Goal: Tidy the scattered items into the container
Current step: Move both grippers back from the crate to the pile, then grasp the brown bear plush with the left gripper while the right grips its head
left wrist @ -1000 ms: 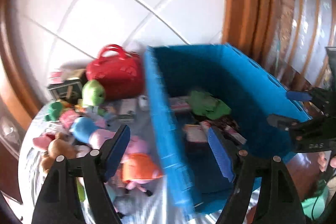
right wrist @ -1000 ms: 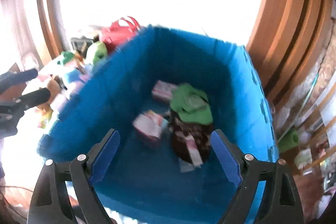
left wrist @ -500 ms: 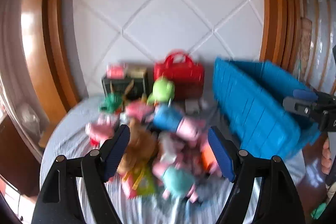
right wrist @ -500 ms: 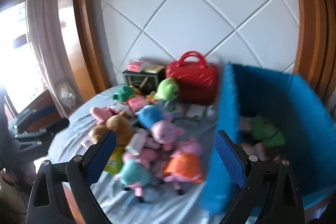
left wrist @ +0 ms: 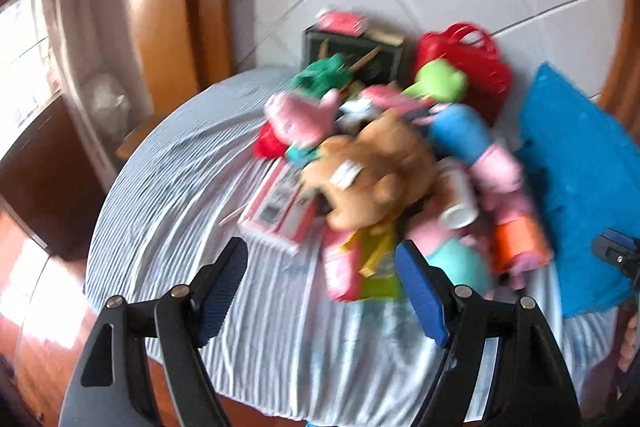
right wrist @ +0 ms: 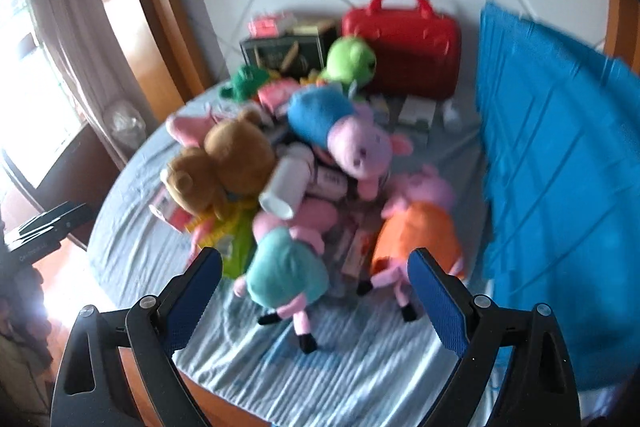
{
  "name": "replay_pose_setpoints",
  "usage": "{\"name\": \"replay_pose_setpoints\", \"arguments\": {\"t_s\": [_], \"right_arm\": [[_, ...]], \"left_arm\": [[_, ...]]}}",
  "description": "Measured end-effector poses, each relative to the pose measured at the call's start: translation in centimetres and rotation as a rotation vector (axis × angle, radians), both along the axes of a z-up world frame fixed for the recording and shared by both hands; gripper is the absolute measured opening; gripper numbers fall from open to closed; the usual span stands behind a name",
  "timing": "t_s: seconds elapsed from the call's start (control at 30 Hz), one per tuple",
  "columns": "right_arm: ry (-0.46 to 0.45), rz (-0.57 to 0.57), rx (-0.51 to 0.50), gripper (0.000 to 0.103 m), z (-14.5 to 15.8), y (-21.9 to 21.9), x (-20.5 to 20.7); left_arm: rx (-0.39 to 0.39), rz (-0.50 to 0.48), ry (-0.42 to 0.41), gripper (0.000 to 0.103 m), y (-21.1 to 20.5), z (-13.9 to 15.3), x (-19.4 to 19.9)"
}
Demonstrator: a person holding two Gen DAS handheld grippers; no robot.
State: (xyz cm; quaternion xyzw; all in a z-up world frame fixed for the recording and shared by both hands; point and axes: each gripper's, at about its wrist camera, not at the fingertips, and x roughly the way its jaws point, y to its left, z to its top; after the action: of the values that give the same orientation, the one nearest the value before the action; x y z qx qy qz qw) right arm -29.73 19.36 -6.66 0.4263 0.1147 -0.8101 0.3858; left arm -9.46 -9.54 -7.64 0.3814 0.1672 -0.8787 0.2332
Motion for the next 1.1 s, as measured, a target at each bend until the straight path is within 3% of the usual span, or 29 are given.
{"name": "replay_pose_setpoints", "arguments": {"t_s": [0.2,0.3,0.47,0.53,0.6,0.73,0.8,0.87,0.97,1.1], "right_arm": [[-0.076,0.041,0.033,0.095,-4.1,-2.3,-2.5],[-0.101,0.052,0.033,0.095,-4.3,-3.8,-3.0],[-0.062,0.058,0.017,0.095,-2.8,-6.2,-2.6],[-0.044,0.049,0.006,0.092,-2.3,-7.4,-2.5],[-0.030,0.018,0.006,0.082,-2.0,-9.0,-2.5],[-0.060,-0.049,-0.011,0.082,-1.8,-11.7,-3.1],[-0.037,-0.062,0.015,0.082,-1.6,-13.2,-3.6],[-0.022,-0.064,0.032,0.082,-1.3,-14.8,-4.4],[-0.004,-0.058,0.040,0.082,-0.7,-17.3,-6.0],[-0.070,0.005,0.073,0.084,-2.5,-22.3,-8.5]], "left_arm": [[0.013,0.058,-0.057,0.076,-0.9,-1.7,-1.0],[0.007,0.045,-0.048,0.076,-1.3,-1.4,-2.2],[0.037,0.035,-0.044,0.076,-3.5,-1.8,-4.0],[0.039,0.007,-0.039,0.076,-4.5,-1.9,-5.0],[0.044,-0.028,-0.015,0.076,-5.5,-1.5,-6.9],[0.059,-0.050,-0.017,0.076,-7.8,-1.5,-12.4],[0.060,-0.059,-0.062,0.076,-8.6,-3.0,-15.6],[0.101,-0.131,-0.116,0.076,-8.2,-5.5,-17.7],[0.153,-0.224,-0.075,0.076,-6.2,-7.5,-16.9],[0.088,-0.300,-0.061,0.076,-3.3,-8.1,-14.7]]}}
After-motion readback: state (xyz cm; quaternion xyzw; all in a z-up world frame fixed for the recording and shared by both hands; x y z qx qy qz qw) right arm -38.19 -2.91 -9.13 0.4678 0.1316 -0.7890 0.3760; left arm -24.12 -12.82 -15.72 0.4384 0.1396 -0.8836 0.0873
